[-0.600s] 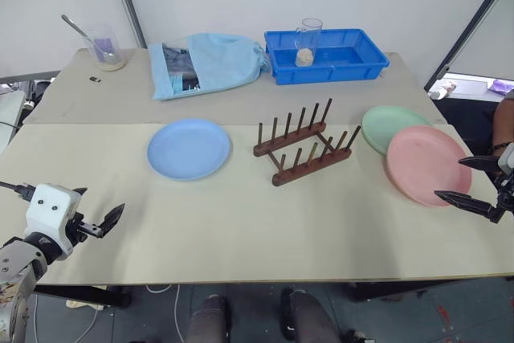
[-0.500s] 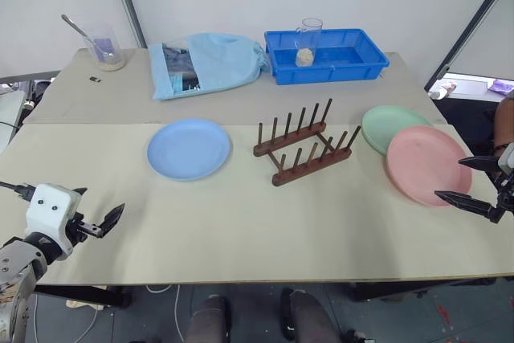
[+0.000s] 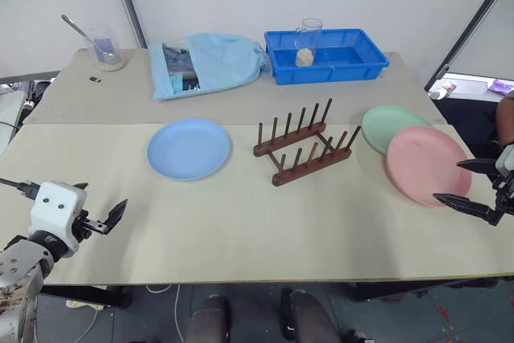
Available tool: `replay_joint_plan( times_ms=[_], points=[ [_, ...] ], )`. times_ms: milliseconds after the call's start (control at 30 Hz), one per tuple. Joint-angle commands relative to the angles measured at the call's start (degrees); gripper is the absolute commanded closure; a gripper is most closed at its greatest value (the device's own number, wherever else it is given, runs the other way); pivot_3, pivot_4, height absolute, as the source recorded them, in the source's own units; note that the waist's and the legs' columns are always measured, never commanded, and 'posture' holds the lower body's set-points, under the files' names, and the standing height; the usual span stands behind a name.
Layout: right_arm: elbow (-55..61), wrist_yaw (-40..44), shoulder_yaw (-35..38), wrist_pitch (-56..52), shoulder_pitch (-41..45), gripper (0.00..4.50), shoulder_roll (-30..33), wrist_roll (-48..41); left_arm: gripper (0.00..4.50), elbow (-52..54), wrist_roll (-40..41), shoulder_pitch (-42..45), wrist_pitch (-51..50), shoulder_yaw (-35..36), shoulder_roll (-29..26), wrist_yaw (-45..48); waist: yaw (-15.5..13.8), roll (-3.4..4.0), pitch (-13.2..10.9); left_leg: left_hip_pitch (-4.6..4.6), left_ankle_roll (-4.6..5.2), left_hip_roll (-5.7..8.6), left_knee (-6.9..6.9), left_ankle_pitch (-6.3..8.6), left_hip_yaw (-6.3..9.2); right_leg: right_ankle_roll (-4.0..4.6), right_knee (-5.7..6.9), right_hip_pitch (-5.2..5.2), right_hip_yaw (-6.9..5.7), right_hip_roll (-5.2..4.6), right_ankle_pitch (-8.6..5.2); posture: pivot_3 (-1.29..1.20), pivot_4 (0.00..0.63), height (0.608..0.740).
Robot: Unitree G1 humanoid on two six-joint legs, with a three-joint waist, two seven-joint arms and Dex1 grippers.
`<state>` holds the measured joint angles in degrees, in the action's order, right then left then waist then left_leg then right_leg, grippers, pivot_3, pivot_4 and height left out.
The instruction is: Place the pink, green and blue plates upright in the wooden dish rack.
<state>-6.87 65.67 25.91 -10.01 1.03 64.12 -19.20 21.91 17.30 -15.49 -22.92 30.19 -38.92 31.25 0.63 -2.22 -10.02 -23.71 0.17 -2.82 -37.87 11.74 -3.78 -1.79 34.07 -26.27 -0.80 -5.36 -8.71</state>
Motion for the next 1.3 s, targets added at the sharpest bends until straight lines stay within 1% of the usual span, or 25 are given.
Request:
replay_joint_plan(
  times_ms=[33, 100, 200, 267, 400, 500, 533, 600, 667, 700, 867, 1067, 1300],
  points=[
    [0.3, -0.5, 3.0, 1.3, -0.3, 0.04, 0.2, 0.0, 0.00, 1.9, 0.6, 0.0, -0.3, 0.9, -0.1, 0.3, 0.0, 0.00, 0.0, 0.00, 0.00, 0.00, 0.00, 0.00, 0.00, 0.00, 0.01, 0.00, 0.00, 0.01, 0.00, 0.00, 0.150, 0.720],
    [0.5, -0.6, 3.1, 1.5, -0.4, 0.04, 0.1, 0.0, 0.00, 1.8, 4.6, -0.2, -1.1, 1.8, 0.0, 3.5, 0.0, 0.00, 0.0, 0.00, 0.00, -0.01, 0.00, 0.00, 0.00, 0.00, 0.01, 0.00, 0.00, 0.02, 0.00, 0.00, 0.150, 0.720],
    [0.8, -1.0, 3.0, 1.6, -0.2, 0.04, -0.3, -0.2, 0.00, 2.6, 3.4, 0.4, 1.4, -0.7, -0.9, 5.3, 0.0, 0.00, 0.0, 0.00, 0.00, 0.00, 0.00, 0.00, 0.00, 0.00, 0.01, 0.00, 0.00, 0.01, 0.00, 0.00, 0.150, 0.720],
    [2.3, -1.0, 3.0, 1.1, -0.4, 0.04, -0.6, -0.8, 0.00, 4.7, 3.1, 1.8, 1.2, -4.9, -1.0, 6.3, 0.0, 0.00, 0.0, 0.00, 0.00, 0.00, 0.00, 0.00, 0.00, 0.00, 0.00, 0.01, 0.00, 0.01, 0.00, 0.00, 0.150, 0.720],
    [9.5, -0.3, 5.1, -3.0, -3.1, 0.04, -1.3, -3.8, 0.00, 7.5, 2.2, 7.4, -1.0, -17.0, -0.5, 7.7, -1.0, 0.03, 0.0, 0.00, 0.00, 0.05, 0.00, 0.00, 0.00, 0.00, 0.02, 0.05, 0.08, 0.02, 0.00, 0.00, 0.150, 0.720],
    [17.5, -0.7, 7.7, -7.6, -6.6, 0.04, -2.5, -6.7, 0.00, 5.7, 1.1, 13.9, -1.8, -25.0, 3.2, 6.1, -1.4, 0.05, 0.0, 0.00, 0.01, 0.06, -0.01, -0.02, 0.00, -0.01, 0.04, 0.09, 0.11, 0.07, 0.00, 0.00, 0.150, 0.720],
    [19.6, -1.1, 8.3, -9.0, -7.4, 0.04, -2.9, -7.5, 0.00, 4.9, 0.7, 15.4, -1.9, -26.4, 4.3, 5.5, -1.5, 0.03, 0.0, 0.00, 0.01, 0.06, -0.02, -0.02, 0.02, -0.01, 0.05, 0.10, 0.11, 0.08, 0.01, 0.00, 0.150, 0.720],
    [26.0, -2.4, 9.5, -13.6, -9.4, 0.04, -4.2, -10.6, 0.00, 1.3, -1.5, 19.6, -0.4, -31.5, 8.3, 4.5, -1.6, 0.03, 0.1, -0.01, 0.03, 0.05, -0.10, -0.03, 0.10, -0.01, 0.08, 0.14, 0.12, 0.15, 0.01, 0.00, 0.150, 0.720],
    [31.2, -3.5, 10.4, -17.3, -11.1, 0.04, -5.2, -13.0, 0.00, -2.1, -2.5, 22.8, 1.3, -35.4, 12.1, 4.6, -1.6, 0.02, 0.1, -0.01, 0.38, 0.10, -0.13, -0.24, 0.15, -0.01, 0.10, 0.20, 0.14, 0.15, 0.01, 0.00, 0.150, 0.720],
    [33.2, -4.4, 10.7, -18.9, -11.5, 0.04, -5.7, -13.7, 0.00, -4.0, -3.4, 24.3, 2.5, -37.2, 13.6, 4.9, -1.6, 0.01, 0.1, -0.03, 0.39, 0.10, -0.13, -0.24, 0.17, -0.01, 0.09, 0.20, 0.15, 0.16, 0.02, 0.00, 0.150, 0.720],
    [39.5, -8.9, 11.1, -25.4, -12.1, 0.04, -7.4, -17.0, 0.00, -16.3, -6.8, 30.9, 9.1, -42.8, 20.6, 5.6, -1.5, -0.02, 0.1, -0.09, 0.42, 0.14, -0.31, -0.26, 0.22, -0.01, 0.09, 0.22, 0.17, 0.16, 0.02, 0.00, 0.150, 0.720],
    [42.9, -11.4, 11.2, -27.3, -13.0, 0.04, -9.1, -17.7, 0.00, -33.5, -10.6, 39.8, 17.3, -45.2, 28.2, 5.3, -1.8, -0.02, 0.1, -0.19, 0.42, 0.18, -0.59, -0.26, 0.30, -0.02, 0.10, 0.29, 0.16, 0.16, 0.02, 0.00, 0.150, 0.720],
    [44.6, -12.5, 11.7, -27.2, -14.8, 0.04, -10.7, -17.6, 0.00, -48.7, -13.8, 47.4, 24.4, -45.7, 33.5, 4.8, -1.8, -0.03, 0.1, -0.51, 0.46, 0.23, -0.94, -0.25, 0.45, -0.11, 0.08, 0.26, 0.13, 0.15, 0.07, 0.00, 0.150, 0.720]
  ],
)
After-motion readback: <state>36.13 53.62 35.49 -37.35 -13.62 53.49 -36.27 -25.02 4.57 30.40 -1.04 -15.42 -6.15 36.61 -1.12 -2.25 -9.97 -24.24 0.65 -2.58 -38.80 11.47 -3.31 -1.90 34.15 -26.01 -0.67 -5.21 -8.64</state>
